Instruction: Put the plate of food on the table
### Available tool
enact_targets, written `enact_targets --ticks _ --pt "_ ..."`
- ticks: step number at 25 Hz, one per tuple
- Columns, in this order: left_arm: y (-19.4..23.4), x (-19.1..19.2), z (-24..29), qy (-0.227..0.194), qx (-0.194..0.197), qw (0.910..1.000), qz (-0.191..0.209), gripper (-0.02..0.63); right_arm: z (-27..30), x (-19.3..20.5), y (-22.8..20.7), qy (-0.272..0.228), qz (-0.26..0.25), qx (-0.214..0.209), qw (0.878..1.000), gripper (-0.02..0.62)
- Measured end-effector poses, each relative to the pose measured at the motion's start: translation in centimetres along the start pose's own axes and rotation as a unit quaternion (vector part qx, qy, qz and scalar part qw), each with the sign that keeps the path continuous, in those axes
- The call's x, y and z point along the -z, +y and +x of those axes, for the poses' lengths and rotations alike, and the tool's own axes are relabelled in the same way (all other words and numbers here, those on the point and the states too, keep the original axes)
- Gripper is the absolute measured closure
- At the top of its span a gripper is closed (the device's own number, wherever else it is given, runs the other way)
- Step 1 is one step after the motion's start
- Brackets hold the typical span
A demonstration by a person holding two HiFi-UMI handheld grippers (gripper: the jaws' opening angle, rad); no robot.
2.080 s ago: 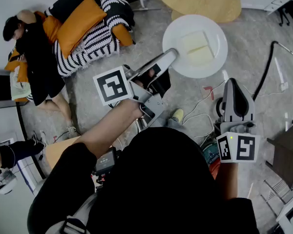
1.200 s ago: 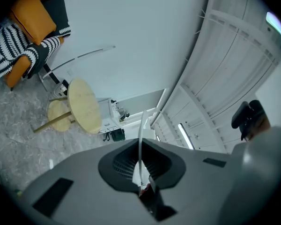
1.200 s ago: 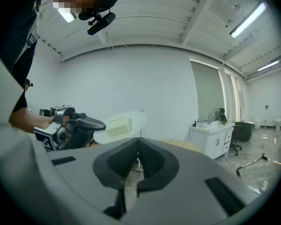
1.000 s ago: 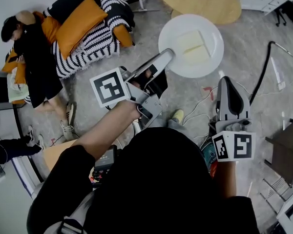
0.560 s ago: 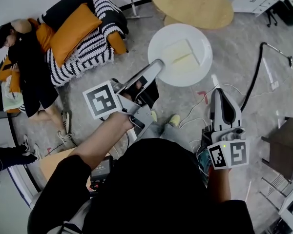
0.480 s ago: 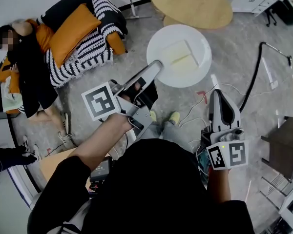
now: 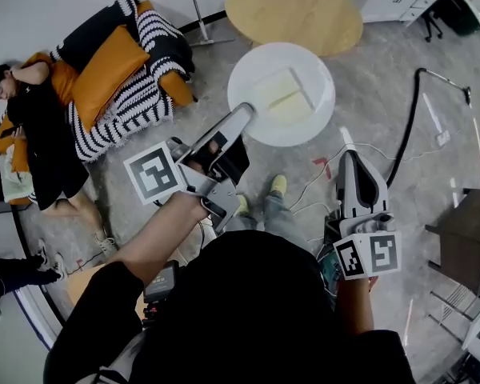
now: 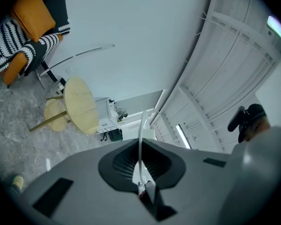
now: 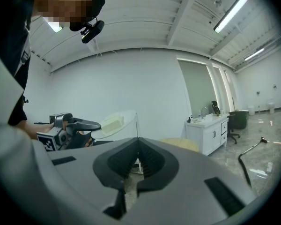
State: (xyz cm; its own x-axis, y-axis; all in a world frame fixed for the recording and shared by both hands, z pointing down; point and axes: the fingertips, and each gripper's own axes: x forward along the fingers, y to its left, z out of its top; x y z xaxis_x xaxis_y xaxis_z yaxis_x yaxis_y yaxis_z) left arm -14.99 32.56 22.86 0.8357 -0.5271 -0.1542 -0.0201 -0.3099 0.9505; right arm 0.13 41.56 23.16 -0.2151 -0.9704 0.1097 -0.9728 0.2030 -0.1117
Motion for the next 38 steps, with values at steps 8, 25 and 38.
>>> enact_targets --ticks 8,25,38 --pt "-0.2 -0.6 1.4 -0.017 0.002 0.9997 0.018 0.589 1.4 0.7 -2.0 -0.012 0.015 -0.016 1.0 0.589" --pt "1.6 -1.2 13.3 -0.027 -0.05 0.9978 0.034 0.589 7.5 -1.4 -13.3 -0.018 0.054 -0.051 0.997 0.589" --pt "2.8 -2.3 16.2 -0.013 -0.039 0.999 0.018 0.589 9.8 -1.5 -14.8 -0.011 0.052 -0.04 0.998 0.589"
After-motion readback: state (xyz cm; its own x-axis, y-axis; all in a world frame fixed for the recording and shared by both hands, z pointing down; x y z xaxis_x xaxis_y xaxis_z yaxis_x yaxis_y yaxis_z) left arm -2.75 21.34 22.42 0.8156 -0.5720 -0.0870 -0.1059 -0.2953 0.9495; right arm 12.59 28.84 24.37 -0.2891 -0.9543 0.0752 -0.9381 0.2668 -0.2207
